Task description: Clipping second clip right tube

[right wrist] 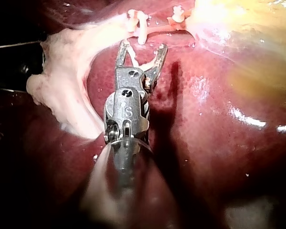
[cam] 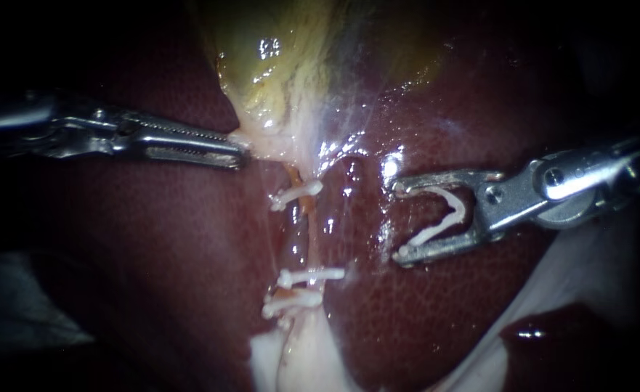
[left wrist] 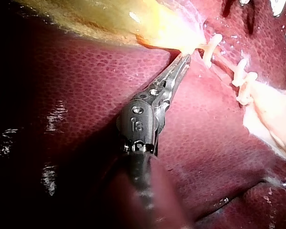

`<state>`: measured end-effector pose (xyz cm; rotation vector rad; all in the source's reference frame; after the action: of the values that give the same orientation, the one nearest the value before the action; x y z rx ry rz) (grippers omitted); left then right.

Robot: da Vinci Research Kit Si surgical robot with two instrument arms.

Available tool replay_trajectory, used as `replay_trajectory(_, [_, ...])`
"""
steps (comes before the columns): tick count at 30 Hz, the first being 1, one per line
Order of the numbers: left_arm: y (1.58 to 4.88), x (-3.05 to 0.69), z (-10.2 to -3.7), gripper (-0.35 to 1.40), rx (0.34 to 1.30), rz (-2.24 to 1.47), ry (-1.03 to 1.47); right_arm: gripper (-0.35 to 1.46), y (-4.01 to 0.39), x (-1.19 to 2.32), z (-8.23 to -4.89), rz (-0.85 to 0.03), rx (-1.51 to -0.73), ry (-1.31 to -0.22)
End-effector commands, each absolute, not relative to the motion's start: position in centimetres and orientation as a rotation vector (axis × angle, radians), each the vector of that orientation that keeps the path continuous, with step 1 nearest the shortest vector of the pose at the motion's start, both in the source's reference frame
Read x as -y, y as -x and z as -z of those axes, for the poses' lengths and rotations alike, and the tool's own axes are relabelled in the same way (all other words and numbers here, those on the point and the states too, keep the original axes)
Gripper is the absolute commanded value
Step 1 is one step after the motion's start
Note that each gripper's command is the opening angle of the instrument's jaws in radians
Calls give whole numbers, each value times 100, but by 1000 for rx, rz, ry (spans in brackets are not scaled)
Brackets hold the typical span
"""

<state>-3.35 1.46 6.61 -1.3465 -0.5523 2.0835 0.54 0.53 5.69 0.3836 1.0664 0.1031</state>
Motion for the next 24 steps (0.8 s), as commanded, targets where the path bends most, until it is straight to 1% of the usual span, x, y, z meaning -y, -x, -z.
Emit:
replay_trajectory(1, [329,-148,-654,-35,561,-2078,1354,50,-54,-53,-569,-103,-1066,-384])
replay_trajectory(7, [286,-165,-606,-35,558,-2017,1392,50,-53,-53,-569,-103,-1067,-384])
replay_trajectory(11, [268,-176,-576,-35,533,-1999,1432,50,-53,-53,-569,-101,-1067,-387])
replay_trajectory(14, [262,-180,-565,-35,524,-1992,1450,50,-54,-52,-568,-100,-1068,-389])
replay_trajectory(19, [266,-176,-570,-35,517,-1994,1449,50,-64,-49,-567,-89,-1075,-408])
replay_trajectory(24, [272,-172,-572,-35,510,-1995,1448,50,-81,-44,-576,-156,-1064,-482])
